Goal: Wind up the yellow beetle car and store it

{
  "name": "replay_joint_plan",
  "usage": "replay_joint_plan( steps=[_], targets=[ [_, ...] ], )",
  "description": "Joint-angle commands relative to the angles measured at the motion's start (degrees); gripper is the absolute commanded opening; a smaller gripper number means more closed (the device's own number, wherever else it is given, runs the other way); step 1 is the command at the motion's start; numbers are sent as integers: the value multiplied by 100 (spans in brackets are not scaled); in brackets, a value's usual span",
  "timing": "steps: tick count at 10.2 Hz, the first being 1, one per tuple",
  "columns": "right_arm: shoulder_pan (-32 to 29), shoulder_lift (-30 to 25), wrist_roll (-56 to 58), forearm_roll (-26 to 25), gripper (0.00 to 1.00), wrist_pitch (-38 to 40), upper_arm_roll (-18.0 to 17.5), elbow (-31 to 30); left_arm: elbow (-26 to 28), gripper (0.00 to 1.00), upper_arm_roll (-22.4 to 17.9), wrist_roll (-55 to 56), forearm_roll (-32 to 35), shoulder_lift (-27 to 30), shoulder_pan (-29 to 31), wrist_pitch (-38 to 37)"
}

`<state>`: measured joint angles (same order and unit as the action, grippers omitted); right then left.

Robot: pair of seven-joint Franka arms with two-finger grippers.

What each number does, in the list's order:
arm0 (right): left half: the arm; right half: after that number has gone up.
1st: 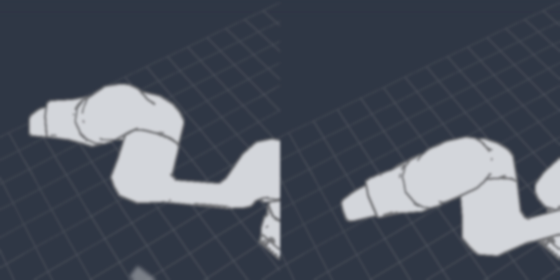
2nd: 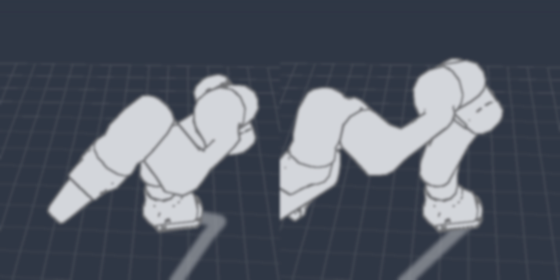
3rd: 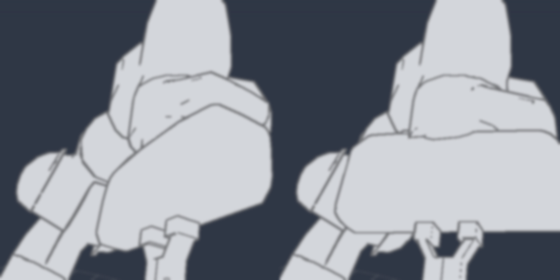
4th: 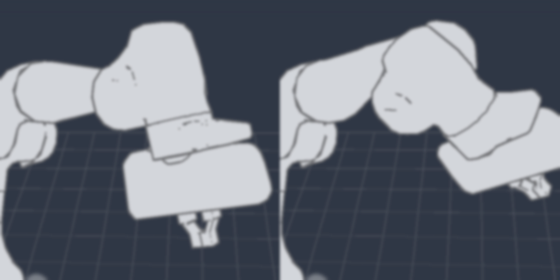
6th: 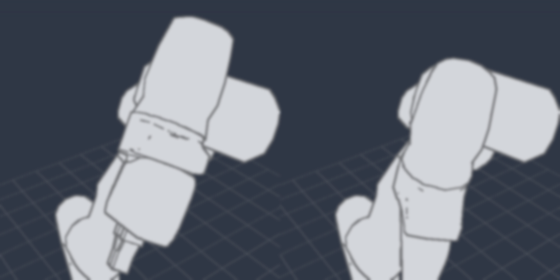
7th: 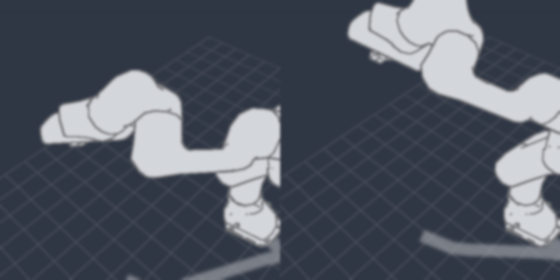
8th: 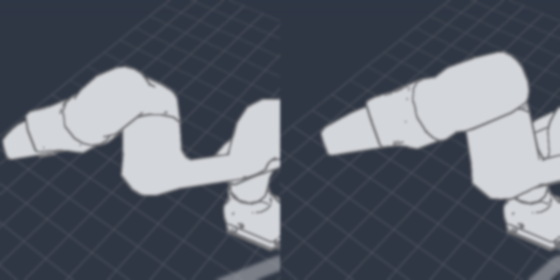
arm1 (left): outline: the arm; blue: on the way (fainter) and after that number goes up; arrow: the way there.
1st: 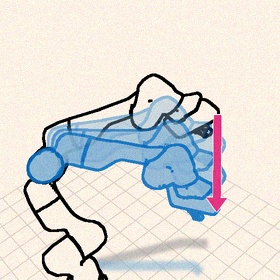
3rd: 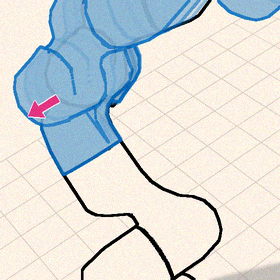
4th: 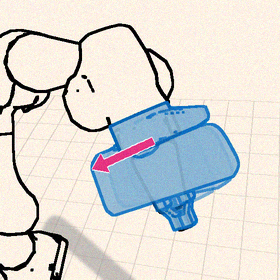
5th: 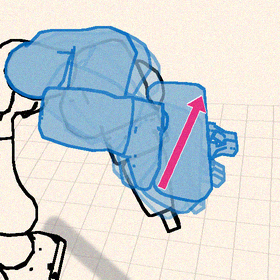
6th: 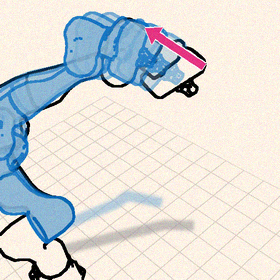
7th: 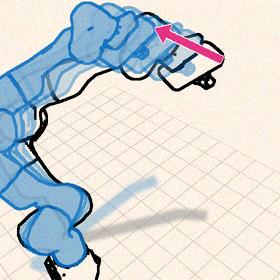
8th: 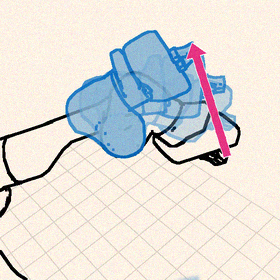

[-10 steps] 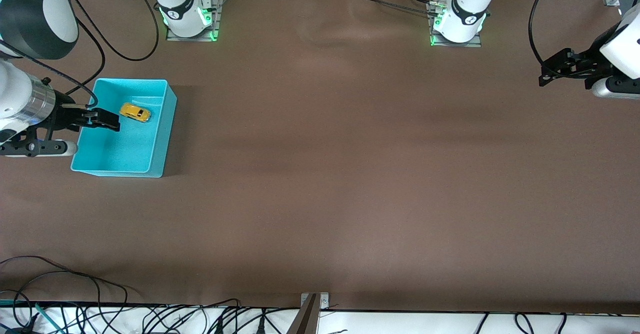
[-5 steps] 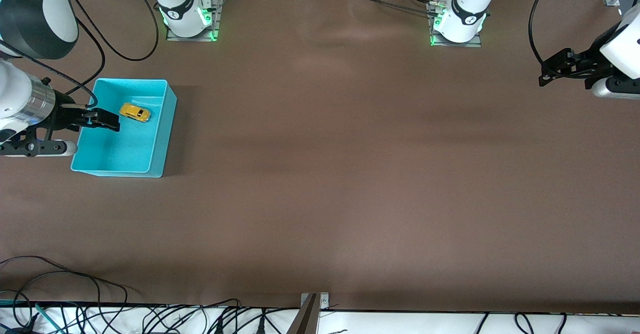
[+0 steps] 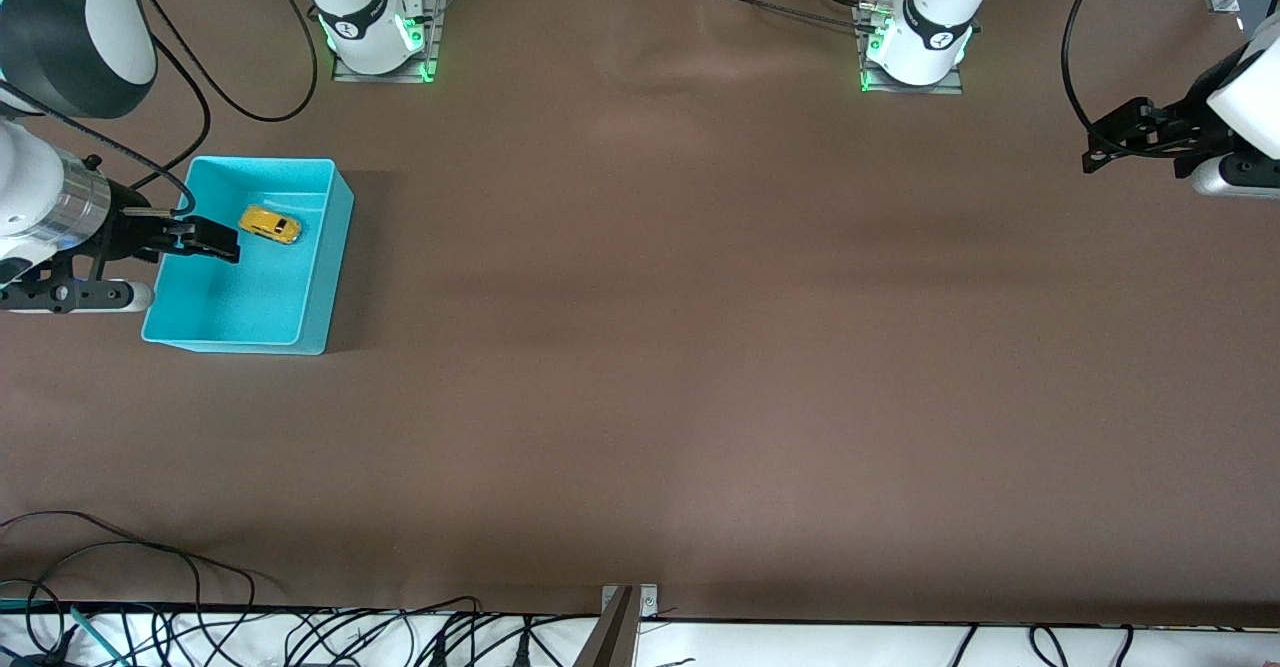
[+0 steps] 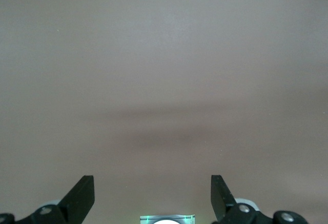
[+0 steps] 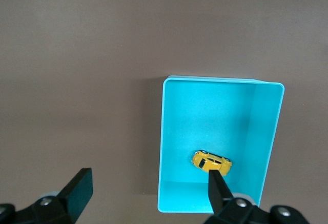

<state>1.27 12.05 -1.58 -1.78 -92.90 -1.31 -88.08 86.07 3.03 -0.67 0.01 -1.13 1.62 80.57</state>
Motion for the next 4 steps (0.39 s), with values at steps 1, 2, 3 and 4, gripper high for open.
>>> replay_joint_plan(
  steps=[1, 2, 3, 4],
  targets=[
    [-57, -88, -62, -24, 100, 26, -62, -60, -152, 100, 13, 41, -89, -63, 49, -129],
    [-57, -88, -62, -24, 100, 26, -62, -60, -152, 100, 13, 41, -89, -63, 58, -129],
    [-66, -88, -62, 36, 100, 26, -62, -60, -152, 100, 13, 41, -89, -63, 58, -129],
    [-57, -88, -62, 46, 100, 26, -62, -60, -152, 100, 13, 41, -89, -63, 58, -129]
  ],
)
